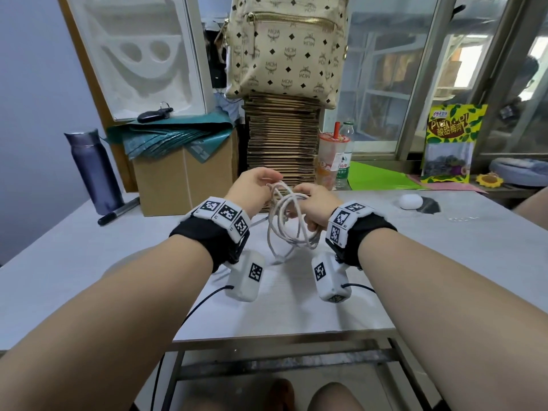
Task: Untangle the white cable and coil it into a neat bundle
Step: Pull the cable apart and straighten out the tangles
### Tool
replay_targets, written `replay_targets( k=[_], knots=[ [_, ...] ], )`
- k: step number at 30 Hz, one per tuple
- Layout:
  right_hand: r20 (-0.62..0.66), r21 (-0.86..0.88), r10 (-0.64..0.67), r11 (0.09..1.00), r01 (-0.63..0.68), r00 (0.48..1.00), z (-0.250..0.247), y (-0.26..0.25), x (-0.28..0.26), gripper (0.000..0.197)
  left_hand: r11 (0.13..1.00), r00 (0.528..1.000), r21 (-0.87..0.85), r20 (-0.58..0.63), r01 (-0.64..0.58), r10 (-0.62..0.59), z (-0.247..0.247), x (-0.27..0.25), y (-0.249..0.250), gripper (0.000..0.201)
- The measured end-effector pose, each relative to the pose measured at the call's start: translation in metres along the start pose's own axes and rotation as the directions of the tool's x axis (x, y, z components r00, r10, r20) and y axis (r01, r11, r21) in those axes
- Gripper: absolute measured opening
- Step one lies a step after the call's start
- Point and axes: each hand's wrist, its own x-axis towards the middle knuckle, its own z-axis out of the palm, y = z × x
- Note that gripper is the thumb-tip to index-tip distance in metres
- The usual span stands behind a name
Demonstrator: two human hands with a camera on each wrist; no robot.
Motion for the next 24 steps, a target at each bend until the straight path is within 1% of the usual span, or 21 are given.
replay_targets(
  k=[1,2,4,7,9,11,13,15,17,19,21,23,24],
  knots=[
    [0.027,-0.014,-0.009,1.0,0.009,1.0,0.0,0.0,-0.002,0.026,0.999,1.0,-0.039,-0.017,-0.003,0.002,0.0,0.0,0.0,0.029],
    [0.054,-0.032,-0.026,0.999,0.028,0.998,-0.001,-0.001,-0.004,0.029,0.998,1.0,-0.07,-0.021,0.0,-0.002,0.0,-0.001,0.001,0.028],
    [0.054,-0.066,-0.072,0.995,0.076,0.996,-0.002,-0.002,-0.006,0.028,0.997,1.0,-0.079,-0.009,-0.004,0.003,0.0,-0.002,0.001,0.03],
    [-0.055,-0.116,-0.079,0.991,0.072,0.995,-0.003,-0.003,-0.001,0.026,1.0,1.0,-0.014,-0.004,-0.016,0.016,0.002,-0.003,0.001,0.031],
    [-0.117,-0.143,-0.071,0.988,0.054,0.991,-0.004,-0.002,0.004,0.028,0.994,1.0,0.106,-0.028,-0.011,0.014,0.003,-0.001,-0.001,0.029],
    [-0.166,-0.078,-0.068,0.995,0.055,0.984,-0.005,-0.001,0.008,0.027,0.977,0.995,0.209,-0.091,0.045,-0.026,0.003,0.003,-0.006,0.03],
    [-0.233,-0.042,-0.06,0.998,0.052,0.971,-0.008,0.001,0.012,0.027,0.972,0.986,0.196,-0.129,0.132,-0.107,0.001,0.005,-0.011,0.024],
    [-0.302,-0.006,-0.029,1.0,0.029,0.953,-0.013,0.005,0.017,0.034,0.963,0.976,0.184,-0.13,0.197,-0.175,-0.001,0.002,-0.01,0.019],
    [-0.357,0.057,0.03,0.998,-0.01,0.934,-0.019,0.01,0.022,0.038,0.966,0.967,0.114,-0.133,0.232,-0.216,-0.003,0.0,-0.008,0.021],
    [-0.41,0.093,0.086,0.994,-0.052,0.908,-0.022,0.014,0.024,0.036,0.962,0.949,0.047,-0.185,0.268,-0.255,-0.004,-0.001,-0.004,0.024],
    [-0.46,0.094,0.112,0.993,-0.076,0.881,-0.023,0.014,0.024,0.031,0.956,0.928,0.004,-0.244,0.292,-0.283,-0.005,0.002,-0.005,0.03],
    [-0.496,0.101,0.144,0.989,-0.107,0.857,-0.025,0.013,0.021,0.027,0.957,0.922,0.065,-0.293,0.283,-0.253,-0.009,0.005,-0.009,0.033],
    [-0.507,0.115,0.168,0.985,-0.127,0.845,-0.029,0.014,0.02,0.027,0.956,0.918,0.104,-0.323,0.276,-0.23,-0.012,0.005,-0.01,0.032]
  ],
)
